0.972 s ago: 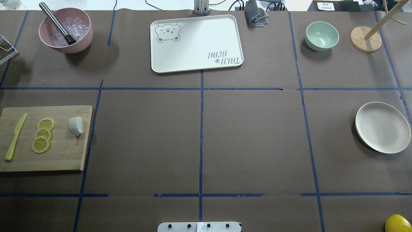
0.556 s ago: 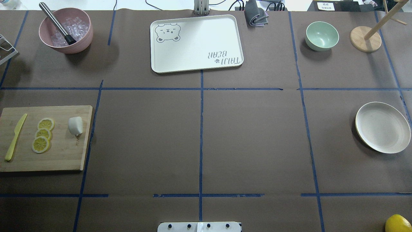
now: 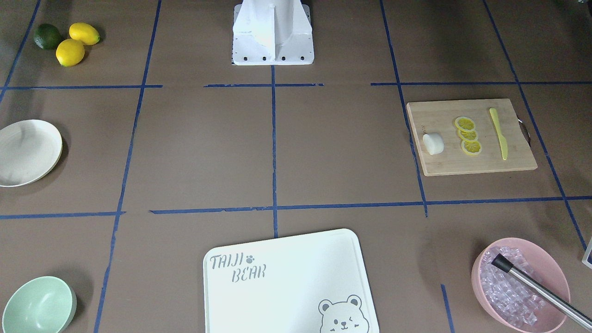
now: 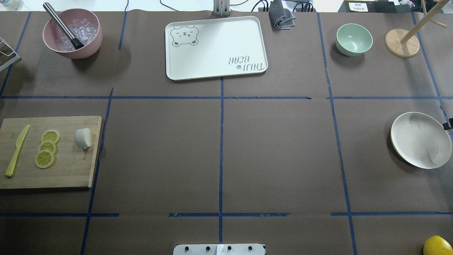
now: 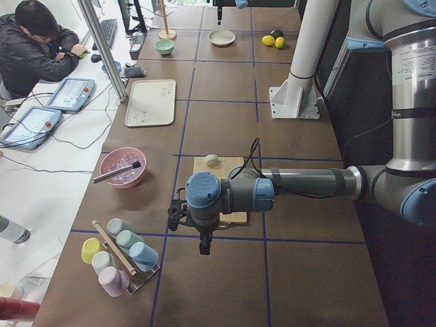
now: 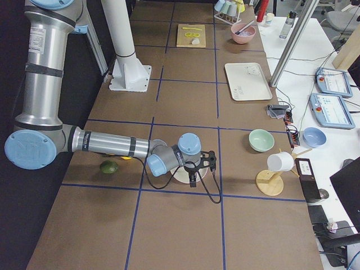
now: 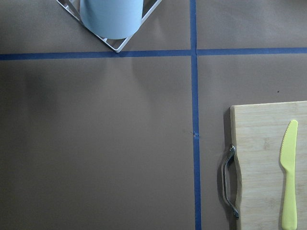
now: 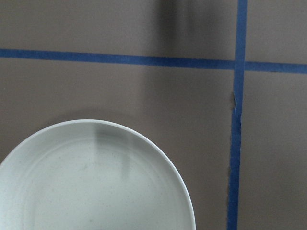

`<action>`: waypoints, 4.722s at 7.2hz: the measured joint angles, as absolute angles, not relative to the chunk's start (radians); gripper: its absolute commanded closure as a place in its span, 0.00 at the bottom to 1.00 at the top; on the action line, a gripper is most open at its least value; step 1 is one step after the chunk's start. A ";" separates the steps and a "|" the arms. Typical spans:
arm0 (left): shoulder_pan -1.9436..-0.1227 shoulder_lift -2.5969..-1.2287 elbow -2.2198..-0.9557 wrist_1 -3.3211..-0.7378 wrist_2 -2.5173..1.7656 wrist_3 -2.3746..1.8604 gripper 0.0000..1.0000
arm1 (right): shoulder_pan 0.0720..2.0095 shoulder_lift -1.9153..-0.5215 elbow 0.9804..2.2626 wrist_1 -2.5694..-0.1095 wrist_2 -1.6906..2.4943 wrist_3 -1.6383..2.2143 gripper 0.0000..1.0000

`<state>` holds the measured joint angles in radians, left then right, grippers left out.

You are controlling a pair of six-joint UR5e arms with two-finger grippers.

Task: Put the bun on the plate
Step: 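Reach the right gripper to the white plate's rim and grip it, then drag the white plate with the right gripper toward the table center, then open the right gripper and withdraw it away from the plate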

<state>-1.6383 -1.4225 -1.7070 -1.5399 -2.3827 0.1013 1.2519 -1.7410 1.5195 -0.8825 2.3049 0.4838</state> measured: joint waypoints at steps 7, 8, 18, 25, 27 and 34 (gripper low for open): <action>-1.638 -1.415 -1.708 -1.546 -2.384 0.101 0.00 | 1.200 -1.722 1.396 -0.732 2.326 0.541 1.00; -1.638 -1.415 -1.708 -1.545 -2.385 0.101 0.00 | 1.200 -1.714 1.405 -0.732 2.348 0.542 1.00; -1.637 -1.413 -1.708 -1.539 -2.388 0.101 0.00 | 0.636 -1.178 1.678 -0.958 2.095 1.415 1.00; -1.636 -1.405 -1.700 -1.540 -2.389 0.101 0.00 | 0.470 -1.084 1.675 -1.148 1.865 1.487 0.20; -1.634 -1.405 -1.700 -1.541 -2.389 0.101 0.00 | 0.469 -1.083 1.675 -1.179 1.862 1.509 0.00; -1.628 -1.443 -1.717 -1.613 -2.382 0.096 0.00 | 0.830 -1.169 1.716 -1.426 2.129 1.035 0.00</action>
<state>-1.6277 -1.4433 -1.7172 -1.6129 -2.3820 0.0959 0.8302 -1.1688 1.7164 -1.4256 2.1285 1.0348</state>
